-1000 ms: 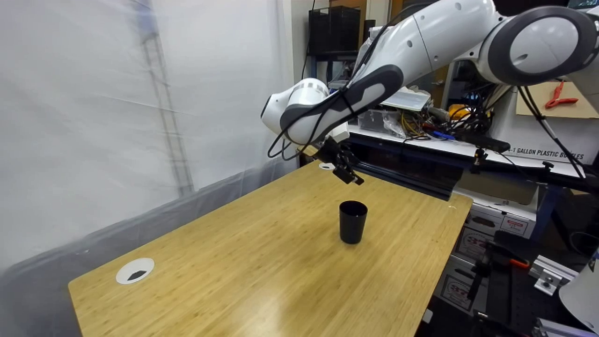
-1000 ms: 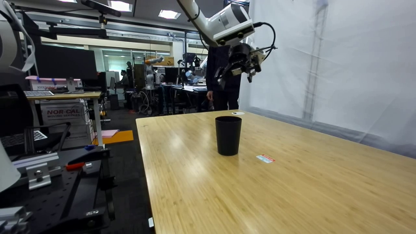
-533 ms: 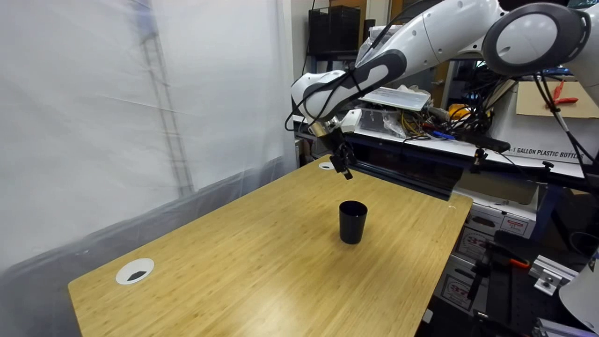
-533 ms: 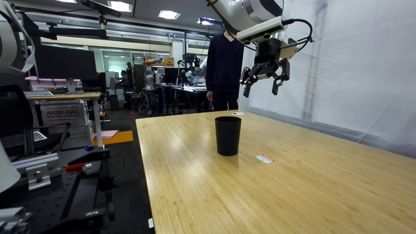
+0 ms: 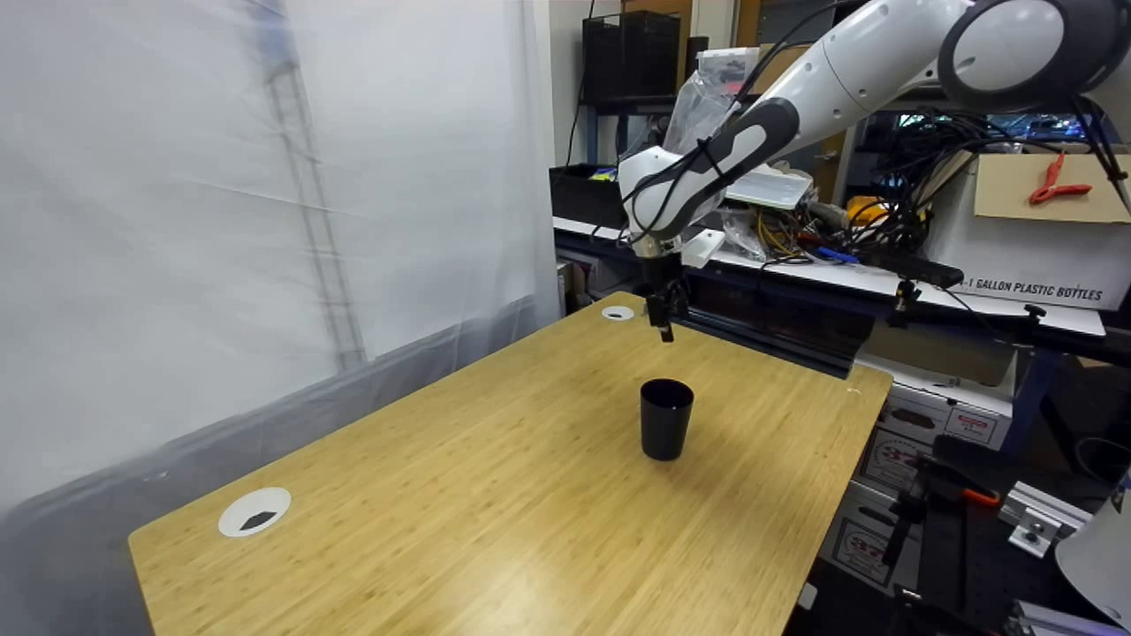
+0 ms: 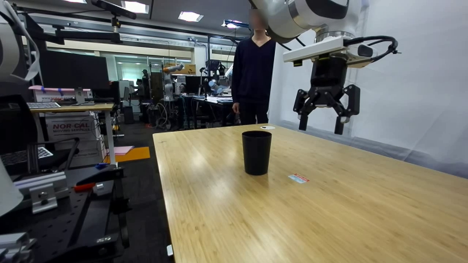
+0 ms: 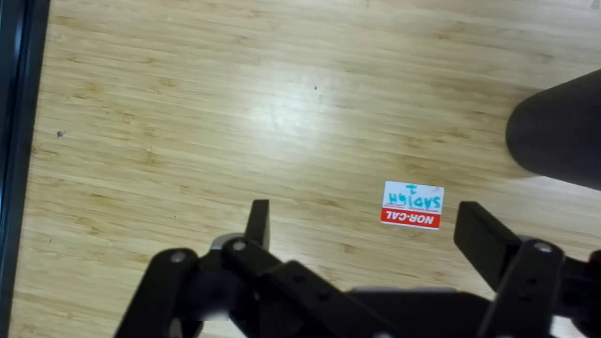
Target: Get the marker from the table and place it in the blue cup
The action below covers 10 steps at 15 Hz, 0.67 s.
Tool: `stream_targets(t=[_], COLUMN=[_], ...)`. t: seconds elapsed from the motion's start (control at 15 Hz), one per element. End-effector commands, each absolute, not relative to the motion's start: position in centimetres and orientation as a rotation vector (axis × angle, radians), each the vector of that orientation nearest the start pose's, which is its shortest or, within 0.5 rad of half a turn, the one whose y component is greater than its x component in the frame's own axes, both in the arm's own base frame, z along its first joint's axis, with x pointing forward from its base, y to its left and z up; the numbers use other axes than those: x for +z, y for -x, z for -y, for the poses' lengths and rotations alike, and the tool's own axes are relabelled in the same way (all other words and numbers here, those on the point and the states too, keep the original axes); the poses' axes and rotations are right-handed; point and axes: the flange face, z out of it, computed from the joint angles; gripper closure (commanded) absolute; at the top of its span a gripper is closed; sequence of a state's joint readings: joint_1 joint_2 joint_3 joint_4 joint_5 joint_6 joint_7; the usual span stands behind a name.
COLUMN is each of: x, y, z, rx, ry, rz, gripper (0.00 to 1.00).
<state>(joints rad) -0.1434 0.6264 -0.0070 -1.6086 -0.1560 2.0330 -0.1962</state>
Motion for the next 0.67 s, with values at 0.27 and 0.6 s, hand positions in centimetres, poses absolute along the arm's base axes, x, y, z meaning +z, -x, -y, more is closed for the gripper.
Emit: stream_targets(t=[0.27,0.6], x=[23.2,23.5], y=[-61.2,-60.1], z=[13.6,14.6], rx=[0.026,-0.061], ry=[3.156,3.126], rz=[0.137,0.087], gripper=[0.0,0.0])
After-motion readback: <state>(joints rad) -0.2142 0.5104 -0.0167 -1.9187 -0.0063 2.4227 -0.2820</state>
